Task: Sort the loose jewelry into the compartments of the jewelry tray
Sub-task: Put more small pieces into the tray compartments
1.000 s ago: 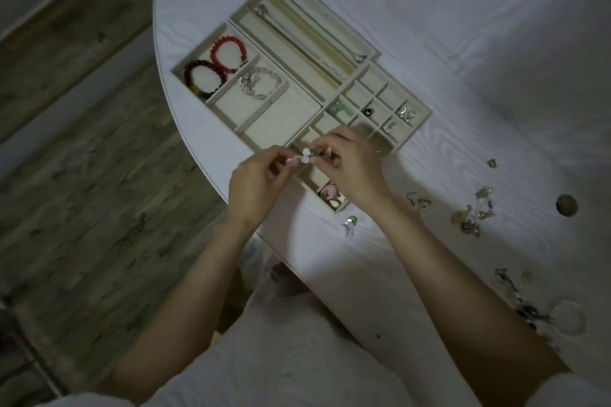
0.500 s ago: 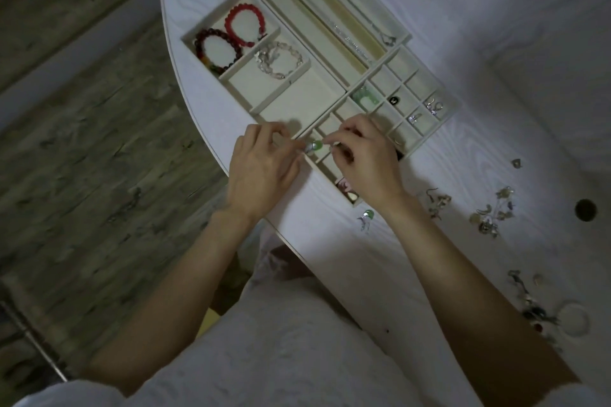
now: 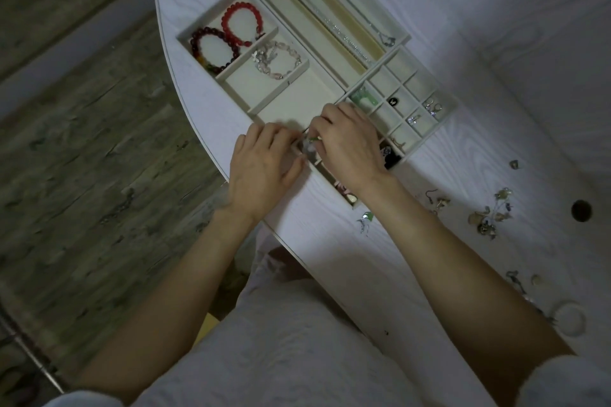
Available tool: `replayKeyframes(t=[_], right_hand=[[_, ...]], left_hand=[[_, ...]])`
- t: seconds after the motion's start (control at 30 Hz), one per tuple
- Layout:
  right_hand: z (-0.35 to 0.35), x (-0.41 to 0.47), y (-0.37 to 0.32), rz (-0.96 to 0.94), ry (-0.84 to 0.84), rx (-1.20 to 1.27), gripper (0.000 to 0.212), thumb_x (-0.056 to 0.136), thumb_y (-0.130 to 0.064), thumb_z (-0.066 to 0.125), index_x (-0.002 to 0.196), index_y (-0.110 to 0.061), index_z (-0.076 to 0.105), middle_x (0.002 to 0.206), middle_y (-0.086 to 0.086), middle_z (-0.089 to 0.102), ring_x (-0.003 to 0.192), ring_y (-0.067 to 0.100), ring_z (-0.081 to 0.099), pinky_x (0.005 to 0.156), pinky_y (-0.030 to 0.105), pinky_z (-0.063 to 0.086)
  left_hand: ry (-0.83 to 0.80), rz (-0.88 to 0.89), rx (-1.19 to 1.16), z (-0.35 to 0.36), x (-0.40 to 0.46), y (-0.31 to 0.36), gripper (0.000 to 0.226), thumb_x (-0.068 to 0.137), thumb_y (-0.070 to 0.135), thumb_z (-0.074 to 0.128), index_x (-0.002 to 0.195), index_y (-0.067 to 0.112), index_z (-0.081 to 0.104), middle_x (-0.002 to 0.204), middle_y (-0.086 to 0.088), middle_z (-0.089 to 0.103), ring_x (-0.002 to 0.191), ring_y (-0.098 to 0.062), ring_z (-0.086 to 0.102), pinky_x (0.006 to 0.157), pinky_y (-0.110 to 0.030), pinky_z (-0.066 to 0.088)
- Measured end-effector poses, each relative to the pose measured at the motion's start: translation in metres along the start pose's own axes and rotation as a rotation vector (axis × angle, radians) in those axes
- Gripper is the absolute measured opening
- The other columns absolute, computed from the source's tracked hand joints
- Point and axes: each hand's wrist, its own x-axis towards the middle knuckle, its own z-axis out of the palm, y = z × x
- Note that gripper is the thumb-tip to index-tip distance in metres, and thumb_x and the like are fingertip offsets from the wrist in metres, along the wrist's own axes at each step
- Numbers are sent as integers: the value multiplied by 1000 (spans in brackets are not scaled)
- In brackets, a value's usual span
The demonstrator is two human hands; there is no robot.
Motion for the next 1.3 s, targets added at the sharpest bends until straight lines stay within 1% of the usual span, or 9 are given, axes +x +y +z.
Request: replayKeyframes(t=[0.23,0.37,0.47,0.6,0.73,0.9,1.0,1.2,1.3], right_hand=[[4,-2,-6,252,-30,212,22,76,-8,72,92,-13,57,95,4,59,86,20,53,64,26,38],[-4,-8,-3,223,-10,318,18,78,-5,70,91,-11,60,94,5,57,84,17,54,66,27,44],[-20,-25,6,254,85,426,15,81,-4,68,94,-8,62,96,4,57,86,16,56,71,28,50],[-39,-73,23,370,130,450,16,84,-6,66,99,-10,64,98,1,57,81,9,54,72,12,43],[-36,-124,32,522,69,432,16,85,-6,66,99,-12,66,98,2,61,86,10,56,77,22,47],[-17,-154,20,587,-94,400,15,83,-20,71,96,-14,67,88,1,65,71,10,59,63,28,51],[-8,-150,9,647,-79,430,18,81,-28,73,92,-16,67,83,-1,65,69,10,59,61,29,51],[-7,-144,1,645,-56,397,15,80,-22,74,88,-12,67,84,1,66,70,13,60,64,36,54],[-15,-145,0,695,-66,439,18,79,-26,75,86,-14,64,80,-3,64,69,10,57,65,36,54]], left_hand=[[-10,63,15,5,-2,0,22,90,30,54,100,19,70,109,-9,58,96,-21,40,74,-26,25],[-34,87,48,4,0,-2,24,92,32,51,102,22,70,111,-8,57,98,-21,40,74,-30,28],[-22,106,31,3,2,-4,22,93,29,53,103,21,71,110,-8,57,99,-21,40,75,-31,30],[-9,104,-22,1,4,-4,24,92,27,53,106,17,70,110,-10,58,99,-22,40,77,-30,31],[-48,149,34,1,7,-2,27,93,30,52,109,19,70,111,-9,56,97,-22,39,75,-34,32],[-75,133,64,0,5,-1,30,93,31,50,113,18,68,113,-12,55,100,-25,38,77,-37,32],[-59,125,51,-2,1,-1,29,93,29,53,115,16,66,115,-12,55,102,-25,39,78,-36,31],[-17,122,-11,-1,-21,4,29,90,24,59,116,15,66,120,-12,56,105,-28,44,80,-37,34],[14,160,-140,-2,-29,19,37,91,34,54,118,12,65,120,-14,57,108,-26,45,86,-35,36]])
